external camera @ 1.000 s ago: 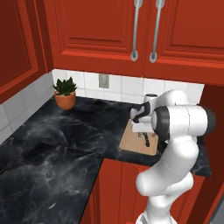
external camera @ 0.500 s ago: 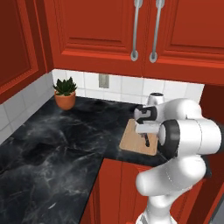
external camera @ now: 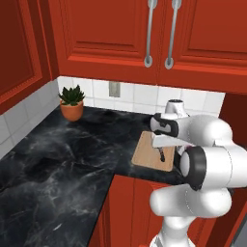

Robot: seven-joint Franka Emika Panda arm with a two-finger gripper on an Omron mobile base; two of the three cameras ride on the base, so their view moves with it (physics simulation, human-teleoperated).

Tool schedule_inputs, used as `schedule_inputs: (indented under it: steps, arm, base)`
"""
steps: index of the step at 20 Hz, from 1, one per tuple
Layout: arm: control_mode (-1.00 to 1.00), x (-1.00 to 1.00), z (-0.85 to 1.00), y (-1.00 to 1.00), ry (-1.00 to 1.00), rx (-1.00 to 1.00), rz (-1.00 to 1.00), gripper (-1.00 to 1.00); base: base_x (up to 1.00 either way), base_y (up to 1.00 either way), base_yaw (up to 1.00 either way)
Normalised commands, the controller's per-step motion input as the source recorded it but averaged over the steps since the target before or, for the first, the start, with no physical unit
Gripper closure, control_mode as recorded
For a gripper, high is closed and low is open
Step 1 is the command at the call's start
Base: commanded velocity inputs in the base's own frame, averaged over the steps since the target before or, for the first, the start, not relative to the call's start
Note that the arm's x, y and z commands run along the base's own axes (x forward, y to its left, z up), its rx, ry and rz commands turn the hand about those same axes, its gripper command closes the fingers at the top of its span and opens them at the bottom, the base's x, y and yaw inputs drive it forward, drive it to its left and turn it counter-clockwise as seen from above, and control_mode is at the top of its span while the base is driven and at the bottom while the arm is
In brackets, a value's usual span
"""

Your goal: Pick up the knife from the drawer and place it on the cutting board. Then place the meat from the plate to the cutting board.

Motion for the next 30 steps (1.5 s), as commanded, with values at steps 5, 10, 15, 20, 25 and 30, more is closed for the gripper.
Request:
schedule_inputs:
  steps: [5, 10, 15, 20, 25, 30]
  arm:
    - [-1.00, -0.16, 0.03, 0.00, 0.00, 0.00, 0.40, -1.00]
    - [-1.00, -0.05, 0.06, -0.14, 0.00, 0.00, 0.43, -1.00]
    - [-1.00, 0.00, 0.00, -0.32, 0.00, 0.00, 0.37, -1.00]
    - [-1.00, 0.05, 0.00, -0.36, 0.00, 0.00, 0.34, -1.00]
    - [-1.00, 0.02, 0.00, -0.43, 0.00, 0.00, 0.29, -1.00]
    - [-1.00, 0.05, 0.00, -0.47, 0.00, 0.00, 0.22, -1.00]
  base:
    - [0.00, 0.00, 0.00]
    - [0.00, 0.00, 0.00]
    - [0.00, 0.00, 0.00]
    - [0.00, 0.00, 0.00]
    - [0.00, 0.00, 0.00]
    - [0.00, 0.00, 0.00]
